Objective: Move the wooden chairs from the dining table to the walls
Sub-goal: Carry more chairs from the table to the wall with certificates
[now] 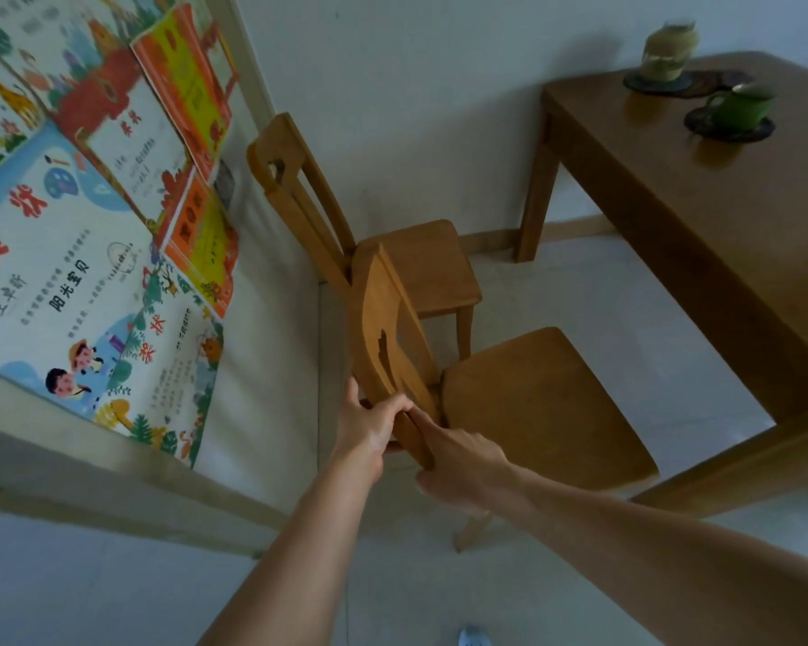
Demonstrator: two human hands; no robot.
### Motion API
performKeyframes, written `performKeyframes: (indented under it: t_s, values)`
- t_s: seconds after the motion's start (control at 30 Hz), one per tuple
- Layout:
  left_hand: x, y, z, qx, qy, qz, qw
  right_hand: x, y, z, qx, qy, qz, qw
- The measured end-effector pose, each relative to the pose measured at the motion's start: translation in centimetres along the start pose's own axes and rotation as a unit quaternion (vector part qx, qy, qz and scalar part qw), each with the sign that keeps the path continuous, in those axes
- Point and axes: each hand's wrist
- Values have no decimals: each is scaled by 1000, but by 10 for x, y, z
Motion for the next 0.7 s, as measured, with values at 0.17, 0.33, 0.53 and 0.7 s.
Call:
performKeyframes:
  t_s: [0.17,0.33,0.53,0.7]
  values:
    - [7,-10,9,-6,-9,-11,1000,-6,-10,7,-18,-17,35,999]
    - [38,-26,20,-14,-9,-4,1000,-27,-22,34,-17,-13,49,999]
    - [111,-45,37,-18,-9,-12,1000,-79,-30,96,-5,-1,45,999]
    - [180,-60,51,-3,-4,-11,1000,-127,-30,152,-5,8,46,999]
Point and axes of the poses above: each hand's wrist, its own y-axis towards the middle knuckle, its own x-axis out of the back of the hand, z = x × y, and after that the axes turned 5 degrees about z, right-handed
